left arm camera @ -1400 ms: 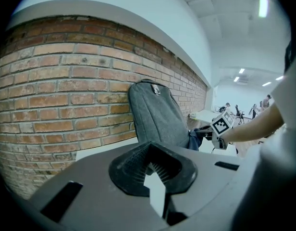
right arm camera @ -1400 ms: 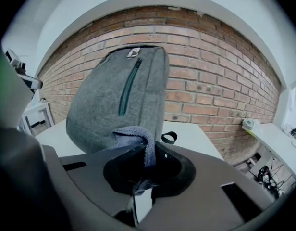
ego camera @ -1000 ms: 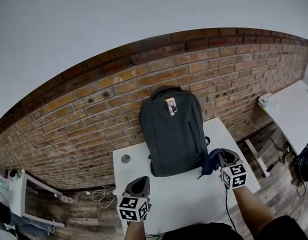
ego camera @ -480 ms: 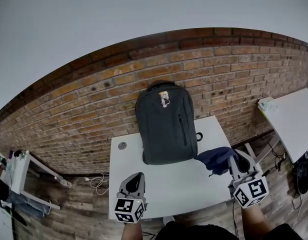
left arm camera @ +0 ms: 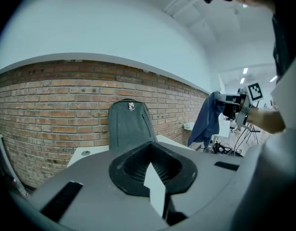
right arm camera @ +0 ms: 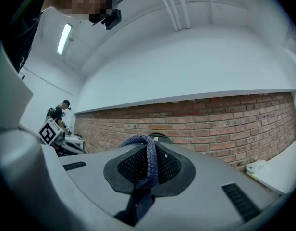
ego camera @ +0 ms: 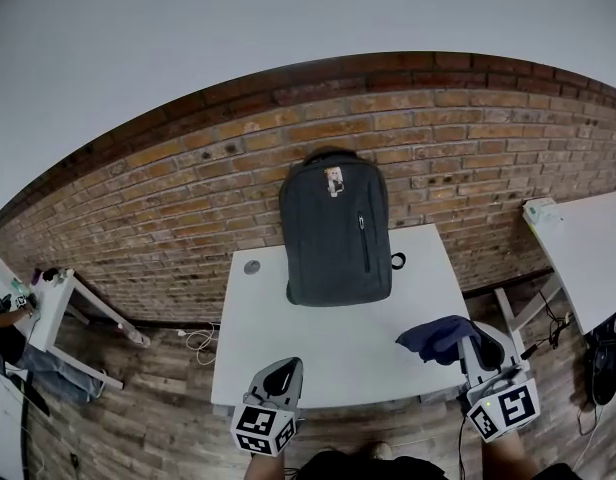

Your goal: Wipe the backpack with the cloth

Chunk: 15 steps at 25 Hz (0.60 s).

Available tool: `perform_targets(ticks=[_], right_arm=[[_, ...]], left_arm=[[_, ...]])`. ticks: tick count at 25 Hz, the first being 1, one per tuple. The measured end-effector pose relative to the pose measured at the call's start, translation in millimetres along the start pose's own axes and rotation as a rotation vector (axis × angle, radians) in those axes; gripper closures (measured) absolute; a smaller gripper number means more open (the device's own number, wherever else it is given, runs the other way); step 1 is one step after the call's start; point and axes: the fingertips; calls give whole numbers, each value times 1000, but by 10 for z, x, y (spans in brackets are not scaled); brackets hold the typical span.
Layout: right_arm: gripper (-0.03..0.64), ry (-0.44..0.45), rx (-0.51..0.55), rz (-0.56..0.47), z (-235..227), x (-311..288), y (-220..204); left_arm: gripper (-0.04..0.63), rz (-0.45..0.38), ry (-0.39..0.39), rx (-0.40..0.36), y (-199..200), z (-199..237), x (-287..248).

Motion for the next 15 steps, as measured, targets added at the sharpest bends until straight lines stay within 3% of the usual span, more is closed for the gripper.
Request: perform_targets(ticks=[9, 15], right_arm=[[588, -54, 42, 16, 242, 533, -1], [588, -96, -20, 18, 666, 964, -10]], left_arm=[[607, -56, -63, 0, 30, -240, 374], [607, -54, -76, -1, -161, -205, 908]])
Point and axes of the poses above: the fingertips, and each gripper's own axes: x backward along the fingers, z to its left, y out of its top, and after that the axes turned 3 degrees about z, right-handed
